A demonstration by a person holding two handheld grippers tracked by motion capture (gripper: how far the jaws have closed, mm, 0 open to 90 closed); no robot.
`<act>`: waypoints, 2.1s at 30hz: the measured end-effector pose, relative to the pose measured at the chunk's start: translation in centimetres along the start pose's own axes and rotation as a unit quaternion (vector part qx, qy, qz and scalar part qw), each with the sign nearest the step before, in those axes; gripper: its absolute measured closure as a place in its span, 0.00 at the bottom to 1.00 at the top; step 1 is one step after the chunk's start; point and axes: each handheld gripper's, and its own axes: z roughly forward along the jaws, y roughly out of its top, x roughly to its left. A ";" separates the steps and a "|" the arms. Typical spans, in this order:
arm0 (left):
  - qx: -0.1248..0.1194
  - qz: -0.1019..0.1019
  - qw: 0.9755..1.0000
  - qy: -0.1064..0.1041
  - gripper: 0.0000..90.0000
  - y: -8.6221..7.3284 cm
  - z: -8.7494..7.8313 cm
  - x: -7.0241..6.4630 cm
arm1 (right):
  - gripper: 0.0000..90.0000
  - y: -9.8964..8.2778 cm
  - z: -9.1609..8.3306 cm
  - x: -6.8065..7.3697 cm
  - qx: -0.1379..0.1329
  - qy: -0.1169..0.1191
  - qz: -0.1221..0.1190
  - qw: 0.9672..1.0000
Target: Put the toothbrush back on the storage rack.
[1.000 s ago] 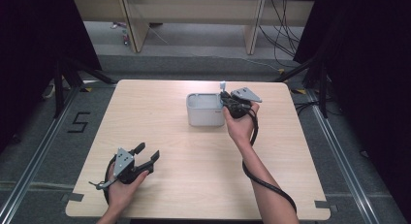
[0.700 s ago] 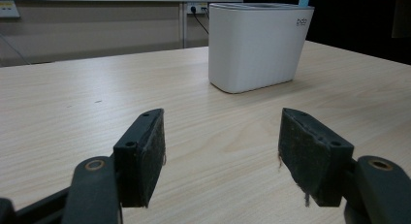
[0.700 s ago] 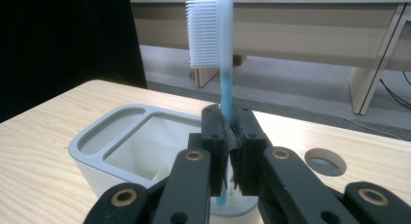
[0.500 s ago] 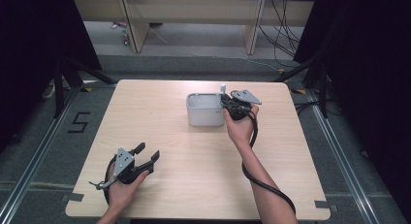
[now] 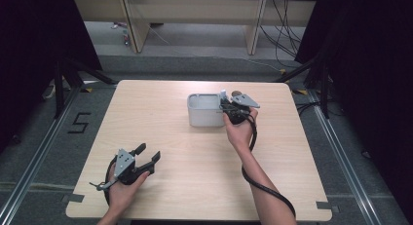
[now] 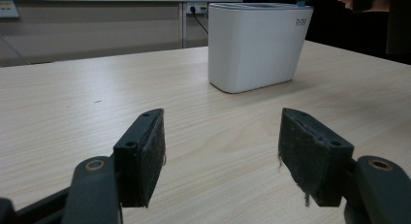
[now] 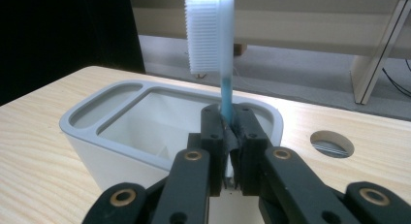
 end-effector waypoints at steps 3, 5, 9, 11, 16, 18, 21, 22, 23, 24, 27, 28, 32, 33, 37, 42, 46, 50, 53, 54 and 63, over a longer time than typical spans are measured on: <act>0.008 0.001 1.000 0.003 0.37 0.1 -0.1 0.0 | 0.94 -0.3 0.1 0.0 0.001 -0.003 0.004 1.000; 0.000 0.000 1.000 0.000 0.37 0.0 0.0 0.0 | 0.94 -0.5 0.1 0.0 0.008 -0.001 0.008 1.000; 0.008 0.001 1.000 0.003 0.37 0.1 -0.1 0.0 | 0.93 -0.6 0.1 -0.1 0.004 -0.004 -0.004 1.000; 0.008 0.002 1.000 0.003 0.37 0.1 -0.1 0.0 | 0.91 -0.5 0.1 -0.2 0.005 -0.005 -0.009 1.000; 0.001 0.000 1.000 0.000 0.37 0.0 0.0 0.0 | 0.80 -0.4 0.0 0.2 0.006 -0.014 0.004 1.000; 0.004 0.001 1.000 0.001 0.37 0.0 -0.1 0.0 | 0.73 -0.3 -0.1 0.0 0.006 -0.016 -0.017 1.000; 0.009 0.002 1.000 0.002 0.37 0.1 -0.1 0.0 | 0.64 -0.2 -0.3 0.3 0.008 -0.023 -0.018 1.000; 0.008 0.002 1.000 0.003 0.37 0.1 -0.1 0.0 | 0.61 -0.2 -0.5 0.4 0.010 -0.026 -0.010 1.000; 0.009 0.002 1.000 0.002 0.37 0.1 -0.1 0.0 | 0.59 -0.2 -0.5 0.5 0.012 -0.027 -0.008 1.000; 0.009 0.002 1.000 0.002 0.37 0.1 -0.1 0.0 | 0.56 -0.2 -0.7 0.4 0.015 -0.037 -0.022 0.999; 0.009 0.003 1.000 0.002 0.37 0.1 -0.1 0.0 | 0.52 -0.3 -1.0 0.5 0.016 -0.041 -0.018 0.999; 0.009 0.003 1.000 0.002 0.37 0.1 -0.1 0.0 | 0.51 -0.3 -1.2 0.4 0.020 -0.042 -0.021 0.999; 0.009 0.003 1.000 0.002 0.37 0.1 -0.1 0.0 | 0.49 -0.6 -1.8 0.2 0.032 -0.037 -0.010 0.999; 0.009 0.003 1.000 0.002 0.37 0.1 -0.1 0.0 | 0.49 -0.7 -2.0 -0.1 0.031 -0.038 -0.018 0.999; 0.009 0.003 1.000 0.003 0.37 0.1 -0.1 -0.1 | 0.47 -0.9 -2.9 -0.4 0.033 -0.032 -0.020 0.999; 0.011 0.004 1.000 0.004 0.37 0.1 -0.1 -0.1 | 0.47 -1.4 -4.3 -0.6 0.048 -0.023 -0.007 0.999; 0.011 0.004 1.000 0.005 0.37 0.1 -0.1 -0.1 | 0.47 -2.1 -5.2 -0.8 0.054 -0.023 -0.014 0.998; 0.011 0.004 1.000 0.006 0.37 0.1 -0.1 -0.1 | 0.47 -2.7 -6.1 -1.2 0.058 -0.019 -0.018 0.998; 0.011 0.003 1.000 0.008 0.37 0.1 -0.1 -0.1 | 0.47 -2.9 -6.7 -1.5 0.061 -0.009 -0.011 0.998; 0.011 0.003 1.000 0.008 0.37 0.1 -0.1 -0.1 | 0.47 -3.0 -7.0 -1.5 0.065 -0.015 -0.012 0.998; 0.009 0.002 1.000 0.009 0.37 0.1 -0.1 -0.1 | 0.47 -4.7 -9.0 -2.0 0.084 0.001 -0.036 0.996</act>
